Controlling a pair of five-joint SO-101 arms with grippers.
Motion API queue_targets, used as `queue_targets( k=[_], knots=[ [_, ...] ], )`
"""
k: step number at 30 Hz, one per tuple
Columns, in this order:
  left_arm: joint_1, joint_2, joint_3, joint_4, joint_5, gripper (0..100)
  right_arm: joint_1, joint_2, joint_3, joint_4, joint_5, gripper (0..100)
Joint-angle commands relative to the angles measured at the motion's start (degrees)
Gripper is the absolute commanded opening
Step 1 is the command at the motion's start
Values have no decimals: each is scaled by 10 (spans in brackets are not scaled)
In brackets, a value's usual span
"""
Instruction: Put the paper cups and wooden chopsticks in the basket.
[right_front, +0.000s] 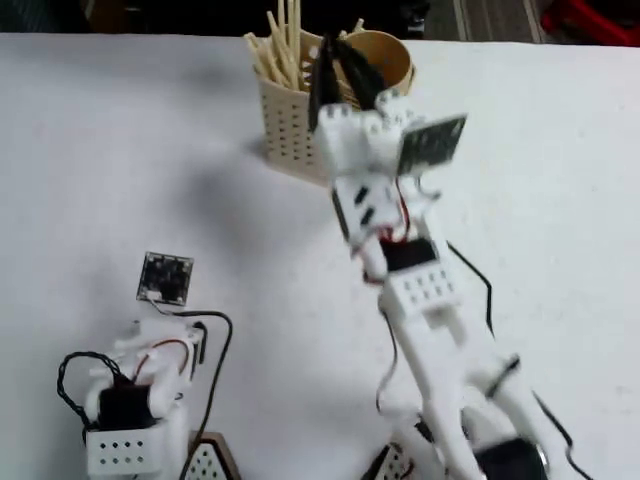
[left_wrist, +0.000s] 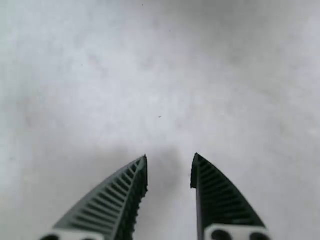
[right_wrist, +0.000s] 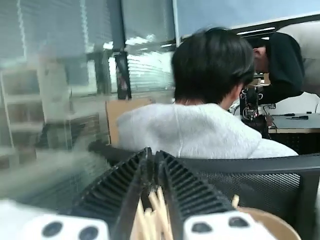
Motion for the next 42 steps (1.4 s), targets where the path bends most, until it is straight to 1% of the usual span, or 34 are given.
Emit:
queue_targets(
  k=[1, 2, 5, 13, 22, 28, 37, 42],
  knots=[
    [7, -3, -3, 3, -1, 155, -23, -166, 106, 73, 98, 18],
    [7, -3, -3, 3, -1, 155, -23, -196, 132, 85, 111, 18],
    [7, -3, -3, 3, -1, 155, -21, -282, 204, 121, 112, 18],
    [7, -3, -3, 3, -1, 155, 6, -513, 360, 257, 112, 18],
    [7, -3, -3, 3, -1, 155, 27, -778, 528, 344, 112, 18],
    [7, -3, -3, 3, -1, 155, 53, -748, 531, 395, 111, 18],
    [7, -3, -3, 3, -1, 155, 53, -749, 531, 634, 111, 18],
    [7, -3, -3, 3, -1, 155, 53, -749, 531, 739, 113, 18]
  ],
)
